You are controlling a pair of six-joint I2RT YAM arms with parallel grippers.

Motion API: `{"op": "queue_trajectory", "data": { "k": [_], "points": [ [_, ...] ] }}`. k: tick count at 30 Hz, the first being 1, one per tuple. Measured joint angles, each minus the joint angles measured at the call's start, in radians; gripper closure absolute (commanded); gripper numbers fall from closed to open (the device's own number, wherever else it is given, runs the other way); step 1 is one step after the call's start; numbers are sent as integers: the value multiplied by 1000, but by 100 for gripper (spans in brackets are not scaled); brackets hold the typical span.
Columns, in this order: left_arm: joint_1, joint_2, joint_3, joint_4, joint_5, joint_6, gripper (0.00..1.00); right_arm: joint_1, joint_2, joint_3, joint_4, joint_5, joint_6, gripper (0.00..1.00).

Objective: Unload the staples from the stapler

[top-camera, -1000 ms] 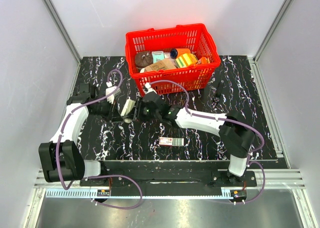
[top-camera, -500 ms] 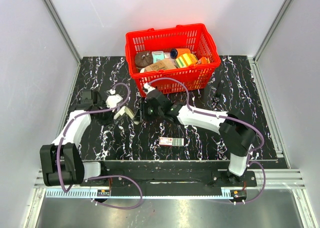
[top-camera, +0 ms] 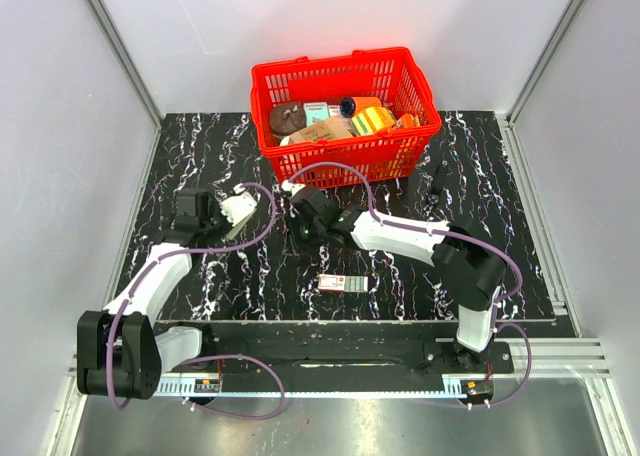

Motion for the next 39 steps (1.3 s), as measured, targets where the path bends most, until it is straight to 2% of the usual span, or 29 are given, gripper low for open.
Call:
{"op": "queue_trajectory", "data": {
  "k": [4, 9, 11, 12, 16, 20, 24, 30, 34, 39],
  "points": [
    [-3, -3, 21, -26, 7, -60, 100, 3, 0, 1, 23, 0, 18, 96],
    [-4, -8, 62, -79, 55, -158, 100, 7, 0, 1, 91, -1, 70, 67],
    [-4, -14, 69, -103, 82, -195, 100, 8, 0, 1, 121, 0, 89, 61],
    [-4, -14, 76, -122, 97, -215, 100, 8, 0, 1, 130, 2, 95, 53],
    [-5, 2, 115, -194, 131, -265, 100, 8, -8, 1, 121, 45, 95, 44],
    [-2, 49, 153, -240, 153, -312, 98, 8, -64, -18, 90, 126, 80, 40],
    [33, 142, 201, -317, 244, -369, 96, 5, -179, -74, 56, 212, 64, 38],
    [146, 382, 352, -424, 402, -484, 92, -11, -270, -88, -40, 398, 63, 28],
    [167, 459, 360, -427, 384, -540, 90, -76, -313, -135, -108, 483, 69, 25],
    [164, 465, 358, -431, 289, -581, 84, -232, -365, -198, -198, 556, 87, 23]
  ]
}}
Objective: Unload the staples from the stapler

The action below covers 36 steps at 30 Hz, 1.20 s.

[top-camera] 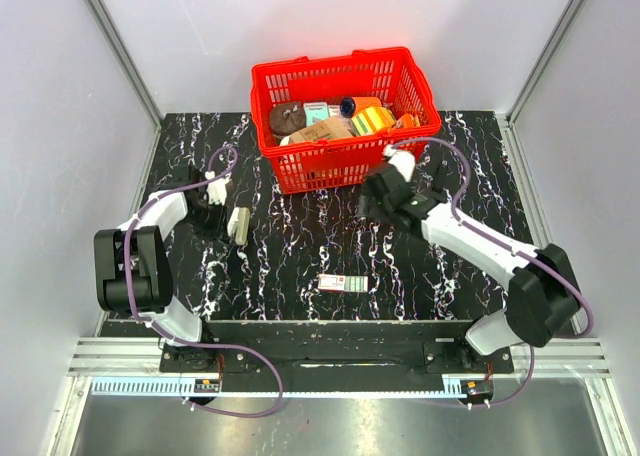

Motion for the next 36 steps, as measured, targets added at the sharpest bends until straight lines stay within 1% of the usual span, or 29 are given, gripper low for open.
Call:
{"op": "queue_trajectory", "data": {
  "k": [5, 8, 11, 15, 20, 23, 27, 30, 33, 36],
  "points": [
    [2, 15, 0, -2, -108, -9, 82, -176, -68, -28, -68, 62, 17, 21],
    [4, 23, 0, -13, -126, 4, 75, -256, -79, -29, -81, 85, 18, 20],
    [5, 23, -1, -29, -124, 37, 72, -321, -79, -29, -97, 90, 17, 20],
    [19, 23, -1, -58, -117, 82, 71, -365, -78, -29, -97, 91, 16, 20],
    [65, 19, -1, -85, -101, 125, 68, -368, -77, -29, -97, 90, 17, 18],
    [76, -11, -1, -108, -82, 143, 65, -377, -68, -28, -97, 90, 17, 17],
    [74, -95, 6, -138, -33, 151, 52, -415, -37, -17, -101, 90, 15, 15],
    [74, -143, 34, -151, 10, 140, 51, -456, -18, 0, -106, 89, 10, 15],
    [44, -172, 54, -110, 6, 105, 53, -505, 2, 24, -104, 90, 6, 15],
    [-26, -169, 55, -36, -36, 77, 53, -549, 23, 45, -96, 89, 4, 15]
  ]
}}
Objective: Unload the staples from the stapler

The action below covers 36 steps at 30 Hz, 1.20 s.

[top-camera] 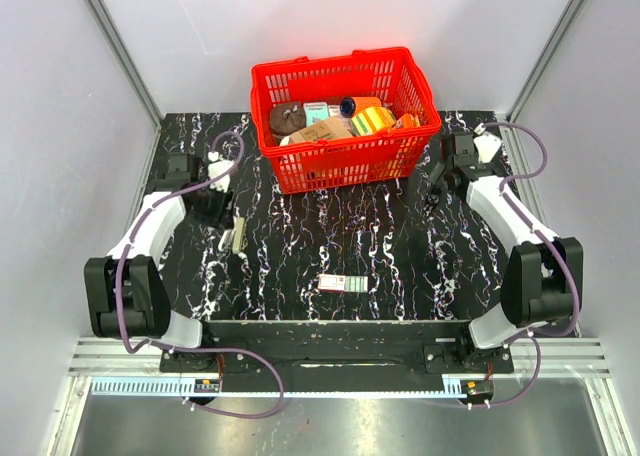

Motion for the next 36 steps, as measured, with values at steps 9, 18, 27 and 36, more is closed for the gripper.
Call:
{"op": "queue_trajectory", "data": {
  "k": [9, 18, 27, 36],
  "points": [
    [-155, 151, 2, 192, -165, -29, 55, -44, 200, 110, 11, -33, -7, 15],
    [-256, 169, 7, 260, -274, -8, 54, -61, 346, 209, 16, -58, -9, 19],
    [-282, 233, 39, 317, -360, 4, 53, -81, 386, 224, 26, -69, -21, 31],
    [-296, 255, 41, 344, -379, 4, 52, -84, 393, 230, 41, -89, -21, 51]
  ]
}}
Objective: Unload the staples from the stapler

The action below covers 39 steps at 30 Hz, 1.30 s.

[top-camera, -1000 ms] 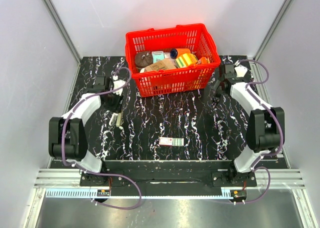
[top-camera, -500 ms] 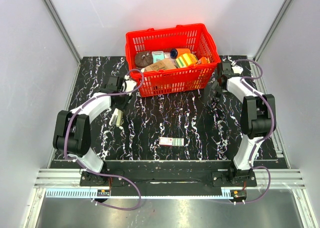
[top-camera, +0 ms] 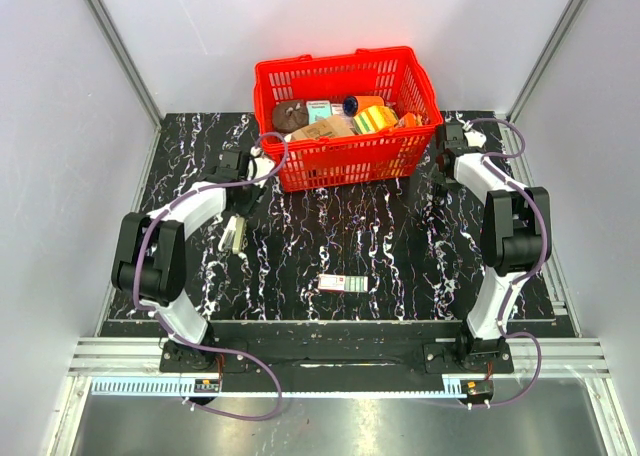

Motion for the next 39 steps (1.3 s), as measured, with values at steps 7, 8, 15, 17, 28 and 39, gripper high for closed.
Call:
{"op": "queue_trajectory", "data": {
  "k": [7, 8, 15, 17, 28, 39],
  "points": [
    [-10, 9, -12, 29, -31, 14, 56, -1, -10, -38, 56, -16, 17, 66],
    [-11, 9, -19, 38, -40, 16, 57, -1, -15, -49, 67, -17, 20, 67],
    [-12, 9, -75, 58, -107, 24, 63, -5, -114, -190, 138, -45, 56, 70],
    [-13, 9, -86, 62, -119, 27, 67, -5, -141, -220, 143, -53, 64, 70],
    [-25, -35, -203, 84, -172, 93, 68, 58, -325, -409, 127, -98, 92, 72],
    [-21, -155, -270, -13, -157, 91, 57, 278, -414, -494, 101, -87, 151, 73]
  ]
}}
